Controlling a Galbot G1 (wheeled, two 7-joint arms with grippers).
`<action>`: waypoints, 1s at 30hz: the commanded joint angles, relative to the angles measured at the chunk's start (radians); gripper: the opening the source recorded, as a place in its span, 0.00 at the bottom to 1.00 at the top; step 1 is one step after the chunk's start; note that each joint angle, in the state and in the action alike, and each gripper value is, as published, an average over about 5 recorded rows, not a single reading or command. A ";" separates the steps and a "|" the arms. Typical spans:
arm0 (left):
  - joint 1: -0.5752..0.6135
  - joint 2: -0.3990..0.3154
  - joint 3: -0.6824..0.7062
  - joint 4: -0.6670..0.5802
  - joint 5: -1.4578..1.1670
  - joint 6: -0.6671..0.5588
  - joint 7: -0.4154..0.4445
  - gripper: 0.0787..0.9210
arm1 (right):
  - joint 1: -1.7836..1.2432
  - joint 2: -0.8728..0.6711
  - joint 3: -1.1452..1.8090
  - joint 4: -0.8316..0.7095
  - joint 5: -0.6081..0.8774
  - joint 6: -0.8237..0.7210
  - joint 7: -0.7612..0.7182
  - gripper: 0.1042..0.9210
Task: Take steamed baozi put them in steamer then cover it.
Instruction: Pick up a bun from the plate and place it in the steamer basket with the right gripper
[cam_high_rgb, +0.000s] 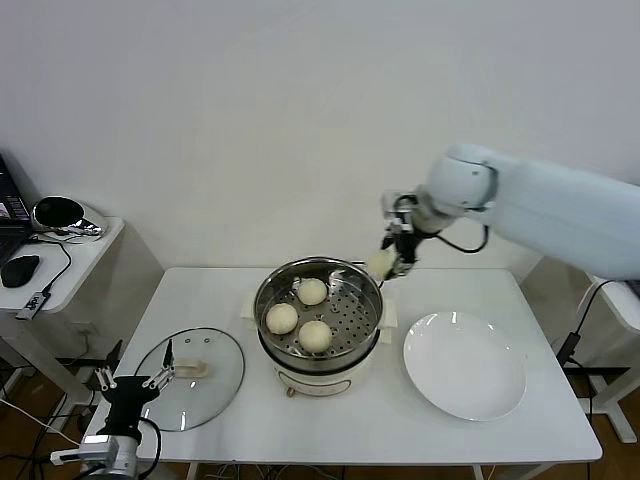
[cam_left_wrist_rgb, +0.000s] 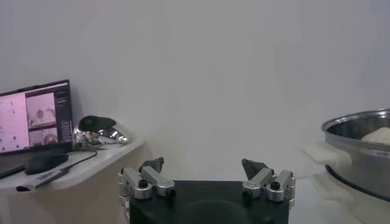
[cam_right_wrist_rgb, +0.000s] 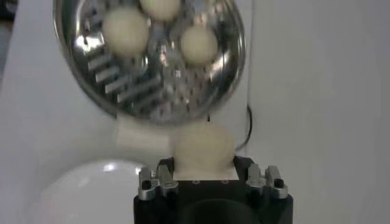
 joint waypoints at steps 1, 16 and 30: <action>0.003 -0.001 -0.014 -0.007 -0.003 -0.001 0.000 0.88 | -0.057 0.225 -0.067 -0.071 0.133 -0.110 0.074 0.62; 0.003 -0.011 -0.009 -0.014 -0.001 0.001 0.000 0.88 | -0.176 0.214 -0.048 -0.140 0.034 -0.111 0.072 0.62; 0.004 -0.014 -0.008 -0.013 0.000 0.000 0.000 0.88 | -0.226 0.183 -0.008 -0.152 0.012 -0.107 0.098 0.64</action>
